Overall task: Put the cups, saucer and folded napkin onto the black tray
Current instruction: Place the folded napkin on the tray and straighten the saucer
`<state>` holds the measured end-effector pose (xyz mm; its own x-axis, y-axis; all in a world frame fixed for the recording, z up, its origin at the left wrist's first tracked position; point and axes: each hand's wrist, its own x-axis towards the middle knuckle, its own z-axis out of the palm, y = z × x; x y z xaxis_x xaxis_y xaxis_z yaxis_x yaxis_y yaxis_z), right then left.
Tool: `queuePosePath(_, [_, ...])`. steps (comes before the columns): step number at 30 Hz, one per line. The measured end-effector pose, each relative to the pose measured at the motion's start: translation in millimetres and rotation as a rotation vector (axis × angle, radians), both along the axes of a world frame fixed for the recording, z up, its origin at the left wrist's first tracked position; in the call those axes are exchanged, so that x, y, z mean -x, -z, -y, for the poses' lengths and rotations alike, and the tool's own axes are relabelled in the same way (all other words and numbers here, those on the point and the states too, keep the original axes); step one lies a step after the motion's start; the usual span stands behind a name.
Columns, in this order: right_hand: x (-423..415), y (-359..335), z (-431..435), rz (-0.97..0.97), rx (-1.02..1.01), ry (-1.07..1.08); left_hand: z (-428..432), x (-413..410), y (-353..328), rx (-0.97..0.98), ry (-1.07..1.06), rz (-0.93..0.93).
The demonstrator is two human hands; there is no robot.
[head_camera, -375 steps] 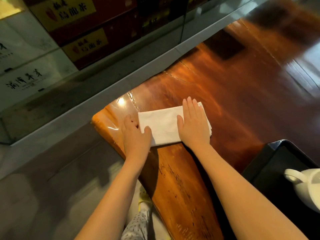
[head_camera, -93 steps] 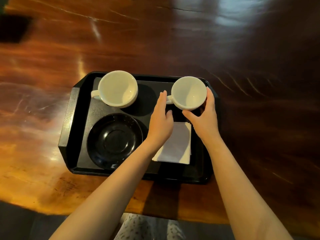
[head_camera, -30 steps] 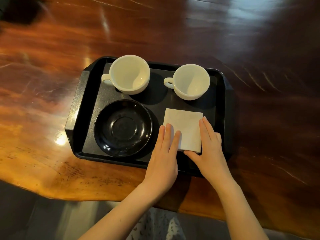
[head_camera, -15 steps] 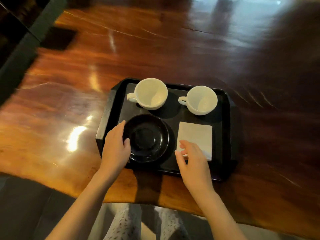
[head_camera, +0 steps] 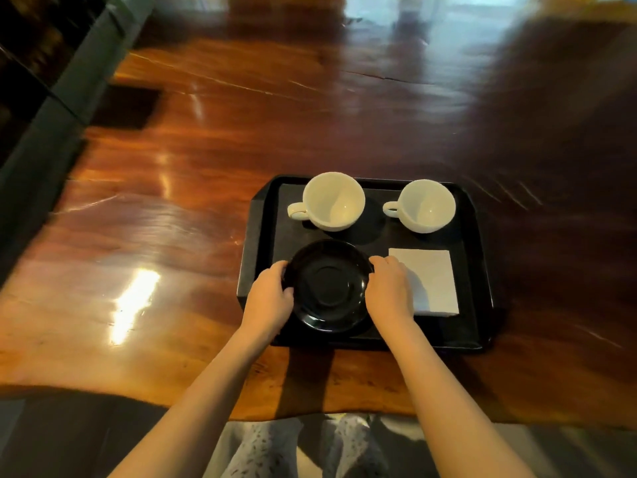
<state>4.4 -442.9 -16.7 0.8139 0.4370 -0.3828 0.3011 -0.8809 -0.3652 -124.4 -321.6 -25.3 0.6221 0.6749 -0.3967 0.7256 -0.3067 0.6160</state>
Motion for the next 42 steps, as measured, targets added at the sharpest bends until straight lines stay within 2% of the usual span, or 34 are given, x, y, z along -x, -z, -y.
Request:
queuePosePath(4, [-9.9, 2.2, -9.9, -0.026, -0.174, 0.038, -21.3, -11.8, -2.3, -0.085, 0.038, 0.032])
queuePosePath(8, [-33.8, 5.3, -34.5, -0.222, -0.410, 0.134, -48.7, -44.7, -11.6, 0.109, -0.074, 0.188])
queuePosePath(11, [-41.4, 9.8, -48.9, -0.230, -0.470, 0.133, -57.4, -62.4, -9.8, 0.235, -0.118, 0.306])
queuePosePath(21, [-44.1, 18.7, -55.1, -0.217, -0.560, 0.139, -67.0, -75.6, 1.7, 0.213, -0.156, 0.313])
queuePosePath(28, [-45.3, 7.5, -50.1, -0.213, -0.496, 0.089, -64.7, -71.7, -5.2, 0.241, -0.158, 0.300])
queuePosePath(30, [-41.3, 1.7, -36.6, -0.153, -0.397, 0.097, -61.2, -57.6, -11.1, 0.152, -0.128, 0.207])
queuePosePath(34, [-23.6, -9.3, -1.9, -0.062, -0.121, 0.046, -38.2, -21.1, -9.4, 0.023, 0.118, -0.027])
queuePosePath(38, [-13.3, -7.0, 1.2, -0.070, 0.054, -0.017, -24.7, -10.8, -2.8, 0.027, 0.131, -0.060])
queuePosePath(42, [-12.8, -2.0, -2.1, -0.103, 0.065, 0.028, -30.6, -13.4, -0.7, 0.037, 0.102, -0.081])
